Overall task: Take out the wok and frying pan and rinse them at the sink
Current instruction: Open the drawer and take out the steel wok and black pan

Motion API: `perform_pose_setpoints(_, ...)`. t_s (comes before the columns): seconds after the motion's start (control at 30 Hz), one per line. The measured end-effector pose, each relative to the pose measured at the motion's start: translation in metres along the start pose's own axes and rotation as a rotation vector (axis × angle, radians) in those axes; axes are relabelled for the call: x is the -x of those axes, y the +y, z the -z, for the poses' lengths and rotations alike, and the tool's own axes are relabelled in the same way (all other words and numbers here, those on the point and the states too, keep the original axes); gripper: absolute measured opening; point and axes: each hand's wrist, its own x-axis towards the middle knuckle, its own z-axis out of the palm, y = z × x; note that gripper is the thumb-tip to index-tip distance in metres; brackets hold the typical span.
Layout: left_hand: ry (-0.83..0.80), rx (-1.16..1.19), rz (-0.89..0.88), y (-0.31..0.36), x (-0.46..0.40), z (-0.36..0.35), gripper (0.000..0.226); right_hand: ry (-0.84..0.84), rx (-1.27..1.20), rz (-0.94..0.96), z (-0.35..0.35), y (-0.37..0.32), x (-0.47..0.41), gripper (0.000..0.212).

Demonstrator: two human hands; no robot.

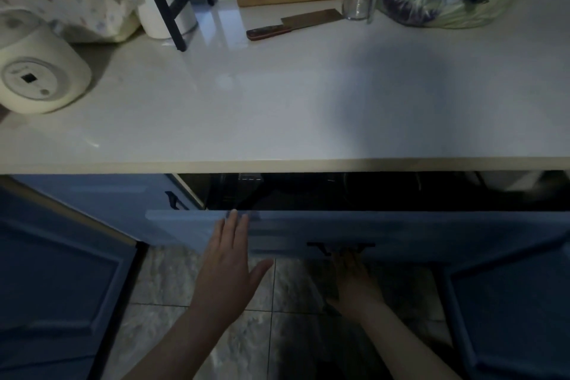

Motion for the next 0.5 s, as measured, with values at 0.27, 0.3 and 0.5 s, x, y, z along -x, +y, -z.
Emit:
perform_pose_setpoints(0.27,-0.151,-0.119,-0.015,-0.018,0.057,-0.018,0.091,0.748,-0.305,0.054,0.030,0.034,0.126,0.063)
perform_pose_setpoints(0.3,-0.160,-0.126,-0.024,-0.019,0.067,-0.019,0.090,0.733,-0.258,-0.051,0.033,0.048,0.134,0.064)
perform_pose_setpoints(0.5,-0.210,-0.097,-0.063,-0.020,0.115,-0.018,0.090,0.414,-0.029,-0.272,0.011,0.085,0.165,0.078)
